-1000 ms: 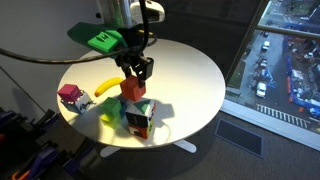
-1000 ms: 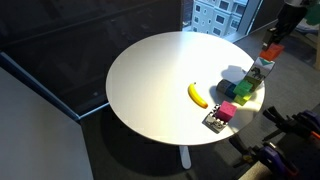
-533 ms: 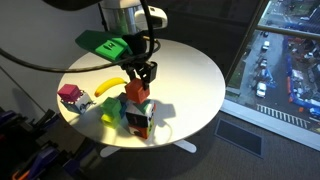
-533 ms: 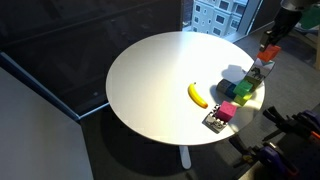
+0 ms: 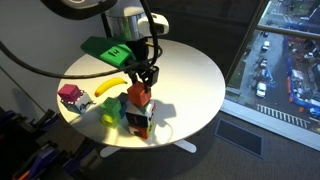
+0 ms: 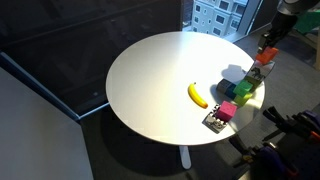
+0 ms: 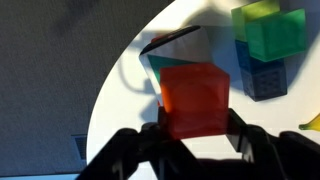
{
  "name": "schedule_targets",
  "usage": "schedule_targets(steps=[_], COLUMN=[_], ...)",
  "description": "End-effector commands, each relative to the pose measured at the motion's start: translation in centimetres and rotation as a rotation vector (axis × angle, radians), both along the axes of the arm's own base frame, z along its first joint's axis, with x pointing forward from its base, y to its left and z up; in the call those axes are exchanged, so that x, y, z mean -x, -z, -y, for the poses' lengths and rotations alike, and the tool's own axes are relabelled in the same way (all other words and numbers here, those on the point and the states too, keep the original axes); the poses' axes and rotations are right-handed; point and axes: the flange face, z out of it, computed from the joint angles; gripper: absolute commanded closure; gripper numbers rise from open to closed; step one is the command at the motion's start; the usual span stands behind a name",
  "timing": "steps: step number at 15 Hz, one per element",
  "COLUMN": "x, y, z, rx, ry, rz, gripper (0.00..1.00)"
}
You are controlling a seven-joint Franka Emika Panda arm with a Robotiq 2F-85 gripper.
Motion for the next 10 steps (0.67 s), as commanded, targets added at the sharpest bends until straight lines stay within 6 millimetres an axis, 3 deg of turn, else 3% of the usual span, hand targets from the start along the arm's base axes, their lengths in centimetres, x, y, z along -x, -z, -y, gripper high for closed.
schedule_targets(steps=[1, 10], x=[-0.42, -0.24], y=[0.07, 0.86], z=[0.70, 0.99], rx=[-0.009, -0.025], ry=[-0.010, -0.001], rz=[0.001, -0.013], gripper=[0.67, 0.67])
